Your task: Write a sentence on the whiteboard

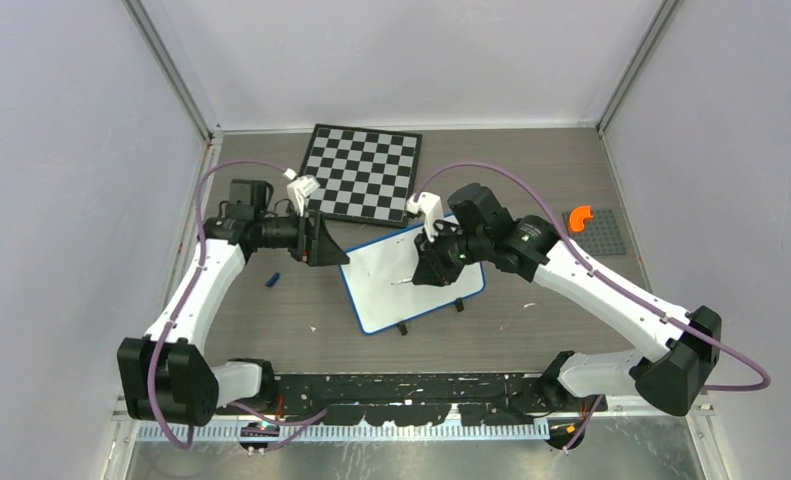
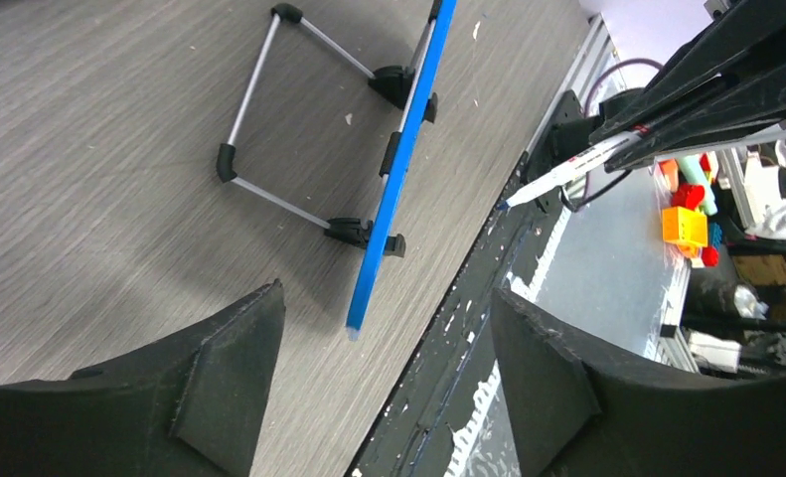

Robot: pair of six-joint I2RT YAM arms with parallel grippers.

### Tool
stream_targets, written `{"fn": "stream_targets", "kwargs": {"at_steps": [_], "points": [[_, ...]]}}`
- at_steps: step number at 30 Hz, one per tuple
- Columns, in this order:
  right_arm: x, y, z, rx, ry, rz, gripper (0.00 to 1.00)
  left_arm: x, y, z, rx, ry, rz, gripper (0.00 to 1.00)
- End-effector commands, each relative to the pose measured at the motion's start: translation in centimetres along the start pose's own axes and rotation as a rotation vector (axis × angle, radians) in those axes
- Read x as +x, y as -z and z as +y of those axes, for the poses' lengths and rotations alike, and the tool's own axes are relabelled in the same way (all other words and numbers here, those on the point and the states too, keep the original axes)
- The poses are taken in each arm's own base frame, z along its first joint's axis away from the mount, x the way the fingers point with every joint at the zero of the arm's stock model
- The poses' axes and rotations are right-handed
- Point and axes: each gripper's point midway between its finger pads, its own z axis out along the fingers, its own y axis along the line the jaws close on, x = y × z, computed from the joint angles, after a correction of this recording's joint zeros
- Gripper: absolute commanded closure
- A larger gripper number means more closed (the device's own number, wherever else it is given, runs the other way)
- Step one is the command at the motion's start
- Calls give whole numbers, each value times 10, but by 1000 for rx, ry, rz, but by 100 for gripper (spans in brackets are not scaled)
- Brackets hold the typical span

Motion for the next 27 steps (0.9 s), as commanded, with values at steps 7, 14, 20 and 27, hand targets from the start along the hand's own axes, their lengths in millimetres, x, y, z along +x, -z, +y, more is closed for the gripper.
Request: {"fn": "stream_targets", "kwargs": {"at_steps": [7,14,20,27], "points": [[-53,-17,5,63,104,-142,100,-12,-18,-4,88,-1,28,50],[-67,-16,12,51,112,-153,100,-6,-32,-12,110,-17,60,70],[-72,-16,13,49,109,-164,100,-4,-41,-9,101,-1,74,89],[-73,-23,18,34,116,-155,100,-6,-37,-2,50,3,76,70]]}}
